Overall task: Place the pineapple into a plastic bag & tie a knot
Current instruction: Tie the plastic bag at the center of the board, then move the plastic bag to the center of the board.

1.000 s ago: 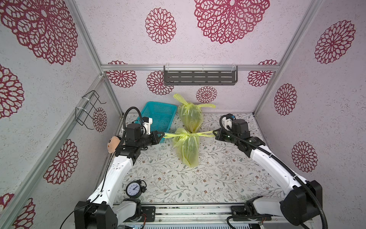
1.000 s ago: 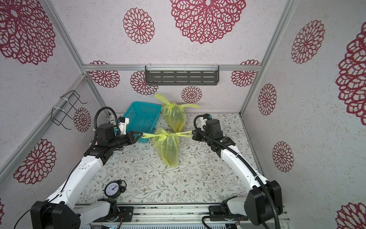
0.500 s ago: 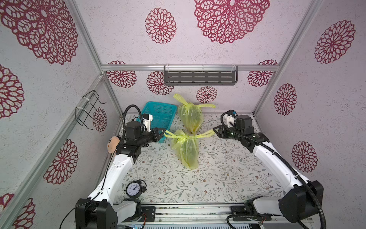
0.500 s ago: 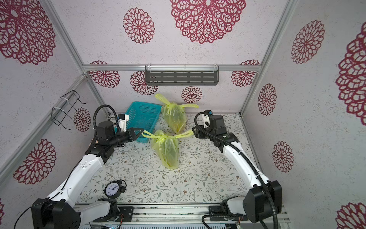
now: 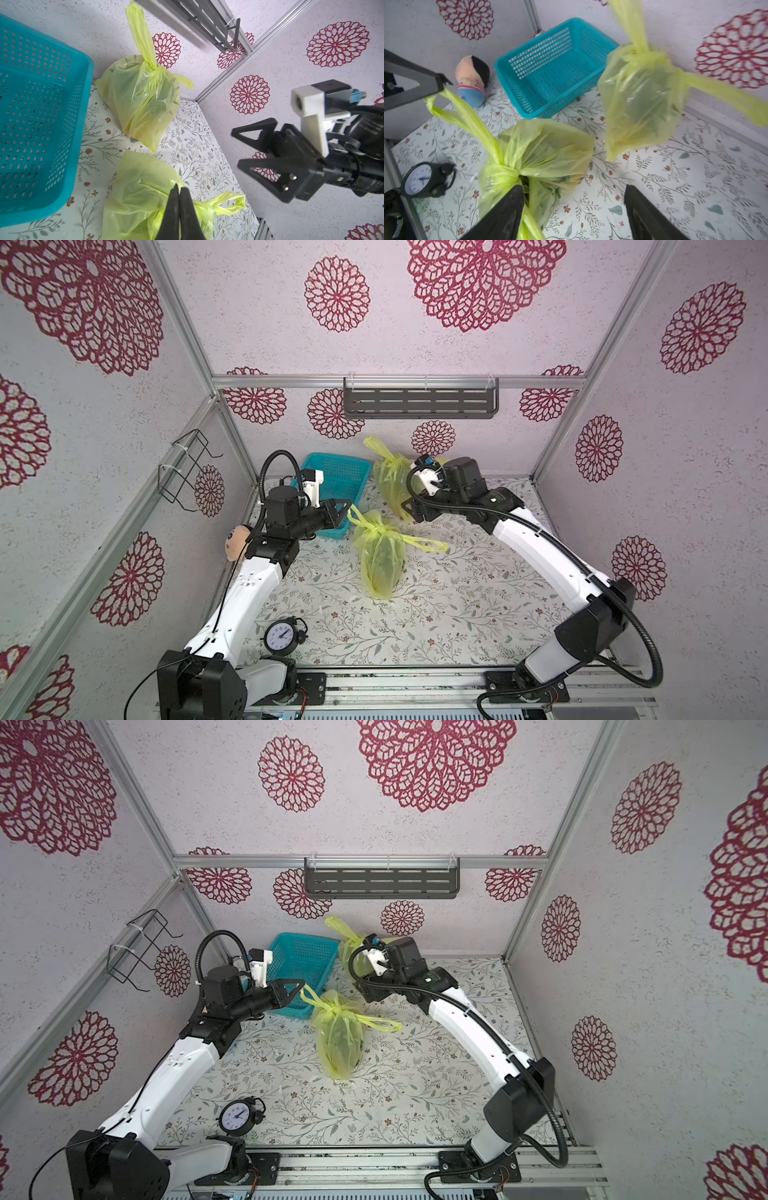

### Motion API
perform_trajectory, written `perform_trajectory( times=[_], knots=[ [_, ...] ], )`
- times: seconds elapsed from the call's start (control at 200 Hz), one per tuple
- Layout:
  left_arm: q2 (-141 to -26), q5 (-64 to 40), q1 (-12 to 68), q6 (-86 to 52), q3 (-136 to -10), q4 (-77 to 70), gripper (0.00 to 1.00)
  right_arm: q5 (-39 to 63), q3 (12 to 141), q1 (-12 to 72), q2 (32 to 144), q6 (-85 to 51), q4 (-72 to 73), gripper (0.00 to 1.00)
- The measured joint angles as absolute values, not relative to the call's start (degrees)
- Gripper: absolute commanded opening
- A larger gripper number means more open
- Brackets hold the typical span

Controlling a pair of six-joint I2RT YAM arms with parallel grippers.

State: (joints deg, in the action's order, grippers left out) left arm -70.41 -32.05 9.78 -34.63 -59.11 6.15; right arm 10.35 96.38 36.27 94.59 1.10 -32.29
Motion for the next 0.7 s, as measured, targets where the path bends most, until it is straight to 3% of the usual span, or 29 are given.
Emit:
perform_trajectory(
  times=[0.25,0.455,0.701],
  knots=[
    [-70.54,-32.03,9.98,-34.74,-59.11,6.17,0.00,16.84,100.14,40.53,104.97,2.37,-34.35,0.79],
    [-70.91,-31.99,10.00,-34.74,-59.11,6.07,0.00,20.27,100.97,40.82,105.60,1.93,-34.59,0.75],
    [-71.00,-31.35,10.02,-34.74,-59.11,6.07,0.00,24.93,100.90,40.80,106.02,1.32,-34.44,0.81]
  ],
)
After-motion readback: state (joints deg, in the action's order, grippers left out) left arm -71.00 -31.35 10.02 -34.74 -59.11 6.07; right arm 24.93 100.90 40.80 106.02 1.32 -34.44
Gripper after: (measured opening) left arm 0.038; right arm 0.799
